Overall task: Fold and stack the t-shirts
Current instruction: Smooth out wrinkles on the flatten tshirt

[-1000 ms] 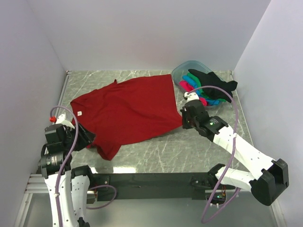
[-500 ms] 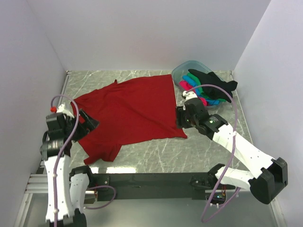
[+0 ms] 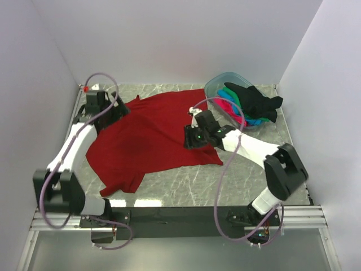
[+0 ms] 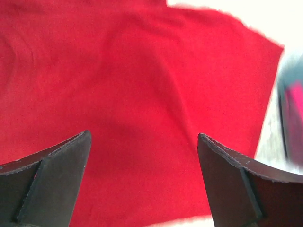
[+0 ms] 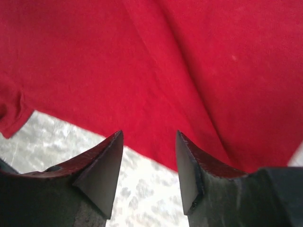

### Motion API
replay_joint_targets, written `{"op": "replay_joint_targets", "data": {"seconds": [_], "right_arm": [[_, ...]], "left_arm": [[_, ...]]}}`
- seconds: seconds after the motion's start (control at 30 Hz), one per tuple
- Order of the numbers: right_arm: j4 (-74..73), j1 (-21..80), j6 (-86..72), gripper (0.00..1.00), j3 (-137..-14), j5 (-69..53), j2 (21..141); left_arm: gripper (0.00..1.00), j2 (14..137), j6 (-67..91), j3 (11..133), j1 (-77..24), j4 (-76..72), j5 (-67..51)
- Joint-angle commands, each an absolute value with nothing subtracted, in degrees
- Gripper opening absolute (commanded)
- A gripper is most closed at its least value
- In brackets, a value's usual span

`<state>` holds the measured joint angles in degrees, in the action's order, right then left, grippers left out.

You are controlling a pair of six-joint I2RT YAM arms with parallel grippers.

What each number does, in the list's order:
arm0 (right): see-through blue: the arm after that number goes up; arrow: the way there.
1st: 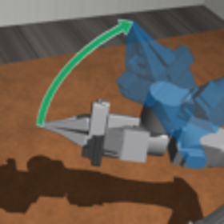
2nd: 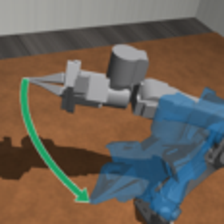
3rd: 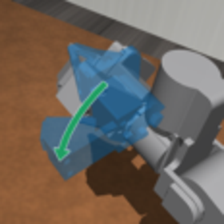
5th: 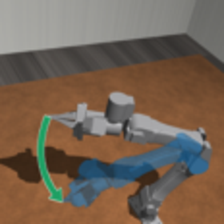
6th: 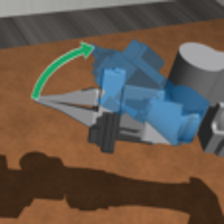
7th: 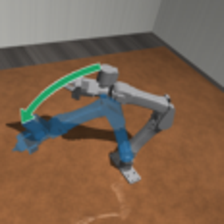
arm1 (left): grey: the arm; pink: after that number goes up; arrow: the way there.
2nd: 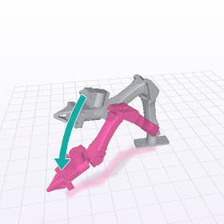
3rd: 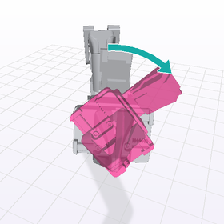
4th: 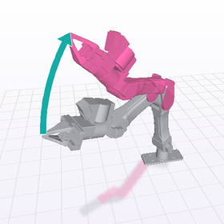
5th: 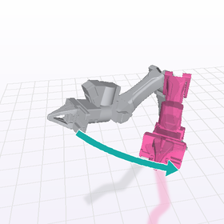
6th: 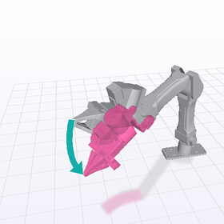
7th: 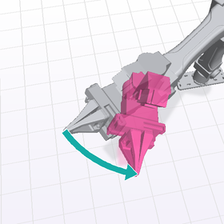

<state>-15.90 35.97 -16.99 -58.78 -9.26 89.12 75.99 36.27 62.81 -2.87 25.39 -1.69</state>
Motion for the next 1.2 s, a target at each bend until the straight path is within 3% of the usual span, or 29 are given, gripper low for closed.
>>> {"op": "replay_joint_targets", "data": {"seconds": [0.0,0.27,0.6,1.03,1.13,1.17], "right_arm": [[-10.3,37.0,-18.1,0.54,-62.4,-9.9,93.3],[-10.0,38.7,-18.2,0.52,-63.3,-1.0,100.2],[-7.3,38.9,-15.8,0.53,-62.4,2.2,96.3],[-10.3,39.0,-13.3,0.52,-67.0,1.3,106.3],[-11.0,39.0,-13.4,0.45,-66.1,1.8,106.2],[-11.0,39.0,-13.5,0.38,-65.4,1.8,106.1]], "left_arm": [[0.99,83.5,37.7,69.1,-3.4,20.4,6.1],[0.99,94.7,37.7,70.6,-10.1,17.4,8.6],[0.99,91.1,36.3,66.8,-10.2,16.4,8.3],[0.99,84.6,35.3,64.8,-9.5,18.0,8.3],[0.99,83.9,35.4,64.7,-8.3,17.8,7.0],[0.99,83.5,35.5,64.5,-8.1,17.8,6.8]]}}
